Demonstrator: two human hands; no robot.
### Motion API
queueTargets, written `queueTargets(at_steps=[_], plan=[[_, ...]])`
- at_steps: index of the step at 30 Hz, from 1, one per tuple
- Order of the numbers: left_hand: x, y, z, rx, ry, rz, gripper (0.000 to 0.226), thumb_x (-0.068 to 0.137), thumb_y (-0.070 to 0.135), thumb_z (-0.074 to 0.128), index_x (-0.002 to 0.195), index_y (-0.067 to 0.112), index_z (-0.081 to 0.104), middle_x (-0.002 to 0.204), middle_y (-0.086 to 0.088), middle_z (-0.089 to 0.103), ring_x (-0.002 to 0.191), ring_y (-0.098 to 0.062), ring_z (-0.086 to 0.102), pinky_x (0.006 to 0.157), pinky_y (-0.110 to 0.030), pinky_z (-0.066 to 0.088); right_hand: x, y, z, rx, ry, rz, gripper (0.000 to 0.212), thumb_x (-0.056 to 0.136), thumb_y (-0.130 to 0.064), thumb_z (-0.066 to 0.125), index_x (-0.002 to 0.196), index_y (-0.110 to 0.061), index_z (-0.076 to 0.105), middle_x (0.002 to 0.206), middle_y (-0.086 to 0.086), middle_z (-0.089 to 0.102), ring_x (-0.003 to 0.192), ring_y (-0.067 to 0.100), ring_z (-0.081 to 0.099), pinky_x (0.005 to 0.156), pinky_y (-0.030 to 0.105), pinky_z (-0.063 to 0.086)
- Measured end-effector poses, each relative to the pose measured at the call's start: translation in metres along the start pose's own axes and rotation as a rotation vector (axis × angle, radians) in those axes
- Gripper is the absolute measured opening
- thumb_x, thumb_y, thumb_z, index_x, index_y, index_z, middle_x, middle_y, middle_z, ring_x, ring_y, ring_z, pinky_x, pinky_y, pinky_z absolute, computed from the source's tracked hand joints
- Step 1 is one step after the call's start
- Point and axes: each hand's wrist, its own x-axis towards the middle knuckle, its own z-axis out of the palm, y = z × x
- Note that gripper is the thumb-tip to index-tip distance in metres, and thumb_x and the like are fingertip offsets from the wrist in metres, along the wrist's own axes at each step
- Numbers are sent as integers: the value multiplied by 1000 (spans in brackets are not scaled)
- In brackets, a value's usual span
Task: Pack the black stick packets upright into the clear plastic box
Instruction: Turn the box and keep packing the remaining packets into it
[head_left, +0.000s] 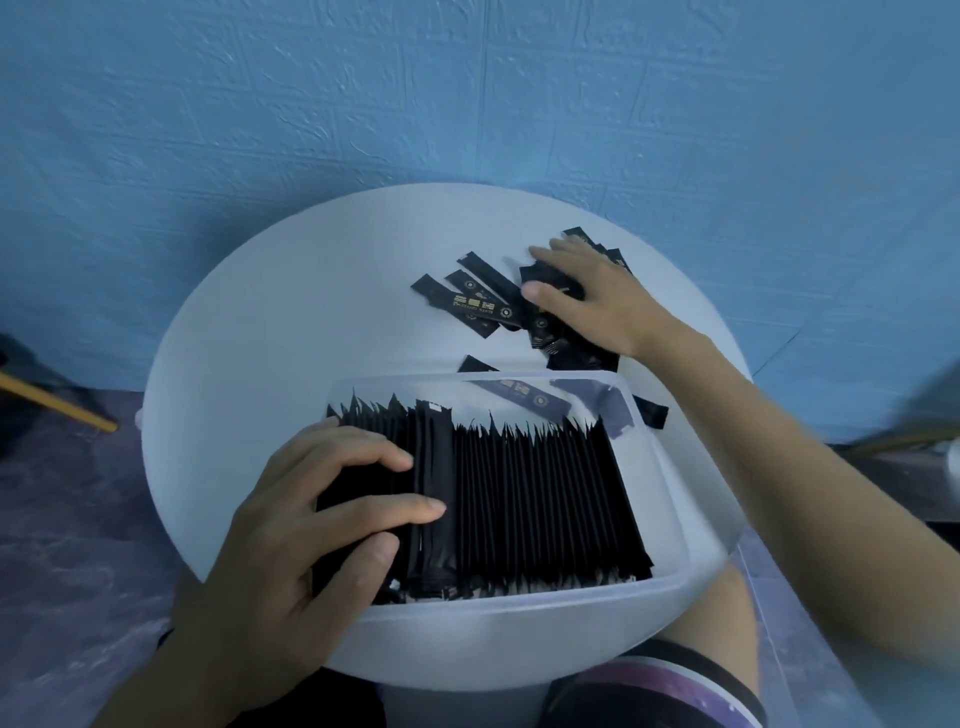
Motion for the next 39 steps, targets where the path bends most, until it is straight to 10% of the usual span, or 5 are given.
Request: queueTargets(at_steps=[9, 18, 22, 31, 39], plan=[[0, -2, 2, 6, -7, -6, 31, 95, 23, 49, 109, 24, 76, 121, -1, 62, 122, -26, 55, 112, -38, 32, -61, 15, 26, -136, -89, 24, 104, 75, -87, 51, 160, -38, 16, 170, -3, 2, 156, 15, -6, 125, 51, 0], [7, -3, 4, -11, -13, -15, 32, 95, 23, 49, 107, 24, 78, 121, 1, 62, 122, -25, 54, 109, -38, 35, -52, 6, 22, 29, 162, 52, 71, 86, -66, 64, 146, -31, 52, 159, -1, 38, 148, 16, 31, 122, 34, 23], [10, -4, 5, -5, -4, -5, 32, 95, 23, 49, 106, 22, 78, 120, 1, 61, 121, -23, 54, 109, -38, 36, -68, 13, 15, -36, 296, 8, 40, 90, -50, 68, 120, -24, 71, 125, -3, 67, 119, 19, 57, 96, 24, 38], [9, -4, 5, 1, -7, -17, 32, 95, 24, 49, 106, 23, 79, 120, 2, 61, 122, -22, 54, 112, -39, 34, -71, 12, 6, 93, 39, 52, 29, 79, -43, 80, 82, -23, 60, 71, -10, 61, 67, 15, 53, 68, 31, 43], [9, -2, 5, -13, 4, -18, 32, 94, 23, 49, 106, 22, 79, 119, 3, 61, 122, -19, 53, 111, -41, 35, -67, 8, 0, 256, -37, 123, 30, 68, -43, 74, 78, -20, 57, 71, -10, 57, 66, 12, 46, 68, 32, 44]])
